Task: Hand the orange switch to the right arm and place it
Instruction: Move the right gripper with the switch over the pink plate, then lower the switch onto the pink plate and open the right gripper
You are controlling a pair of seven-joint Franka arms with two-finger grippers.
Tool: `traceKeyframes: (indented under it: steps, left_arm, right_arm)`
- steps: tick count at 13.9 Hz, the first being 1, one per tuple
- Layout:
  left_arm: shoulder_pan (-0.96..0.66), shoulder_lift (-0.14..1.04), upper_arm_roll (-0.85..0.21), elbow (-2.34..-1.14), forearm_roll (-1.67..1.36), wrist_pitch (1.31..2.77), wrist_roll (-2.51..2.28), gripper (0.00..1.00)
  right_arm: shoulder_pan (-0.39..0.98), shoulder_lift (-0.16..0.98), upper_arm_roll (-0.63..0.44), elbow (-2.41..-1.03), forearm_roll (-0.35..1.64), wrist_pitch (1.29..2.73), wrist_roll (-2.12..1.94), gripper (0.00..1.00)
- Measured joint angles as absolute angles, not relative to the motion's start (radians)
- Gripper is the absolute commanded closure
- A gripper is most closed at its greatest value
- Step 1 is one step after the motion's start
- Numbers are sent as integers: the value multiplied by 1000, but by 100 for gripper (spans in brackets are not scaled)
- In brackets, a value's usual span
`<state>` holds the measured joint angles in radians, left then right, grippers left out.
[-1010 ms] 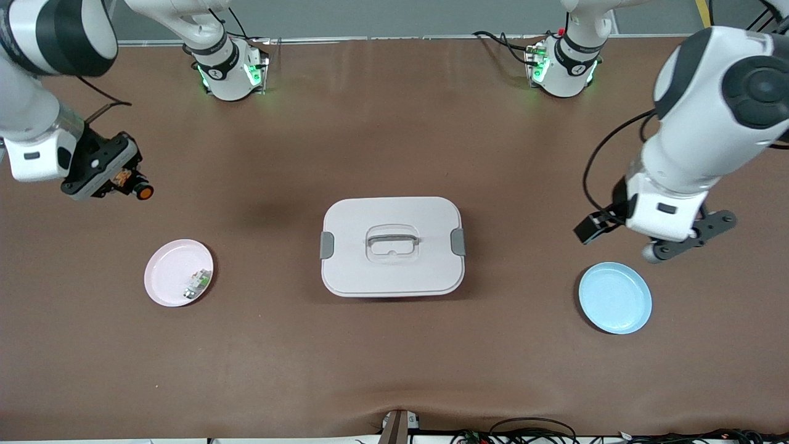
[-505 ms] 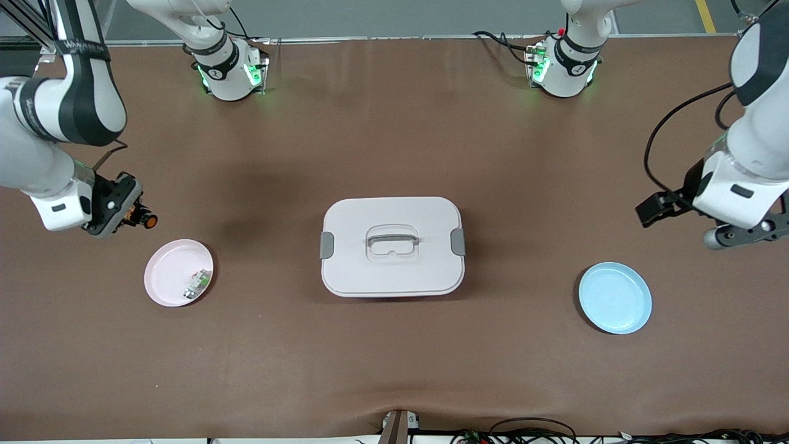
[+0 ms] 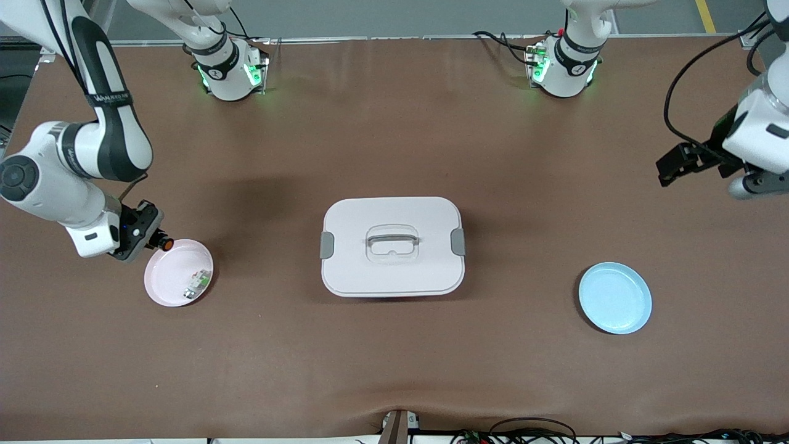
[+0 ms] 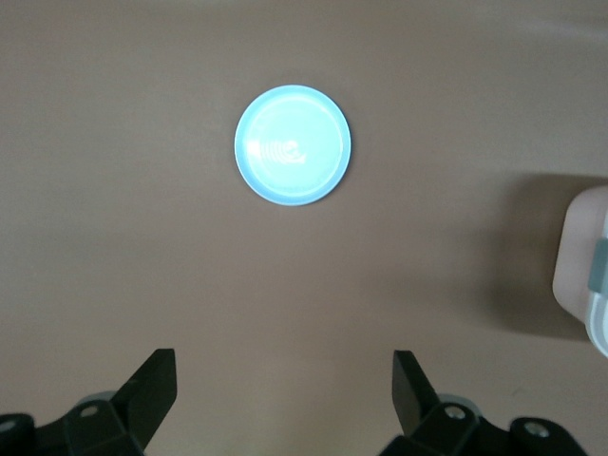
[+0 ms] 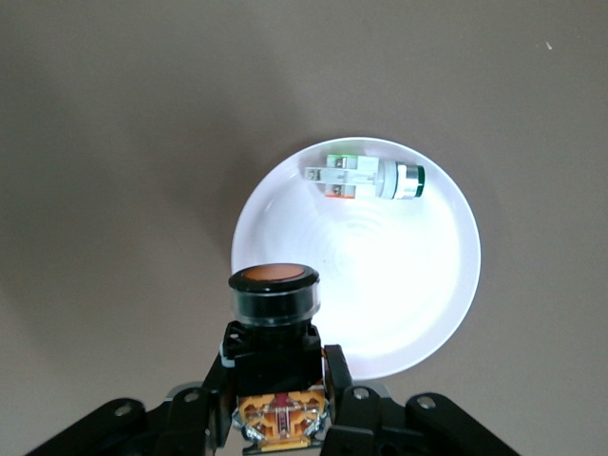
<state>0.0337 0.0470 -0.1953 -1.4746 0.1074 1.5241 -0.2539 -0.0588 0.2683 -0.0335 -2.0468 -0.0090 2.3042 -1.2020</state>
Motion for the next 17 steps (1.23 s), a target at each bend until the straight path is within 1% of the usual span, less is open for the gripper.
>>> traceKeyframes:
  steps: [3, 5, 11, 17]
  left_arm:
    - [27, -28, -165, -1536, 75, 1524, -228, 0]
    - [27, -56, -151, -1566, 69, 1524, -191, 0]
    - [27, -65, -149, -1581, 46, 1526, -138, 0]
    - [27, -65, -149, -1581, 44, 1530, -137, 0]
  right_arm:
    - [-63, 337, -34, -2046, -19, 2398, -1203, 100]
    - [-70, 359, -34, -2044, -23, 2417, -1203, 100]
    - [-91, 367, -34, -1988, -59, 2419, -1205, 100]
    - [-139, 470, -34, -1876, -64, 2421, -1211, 100]
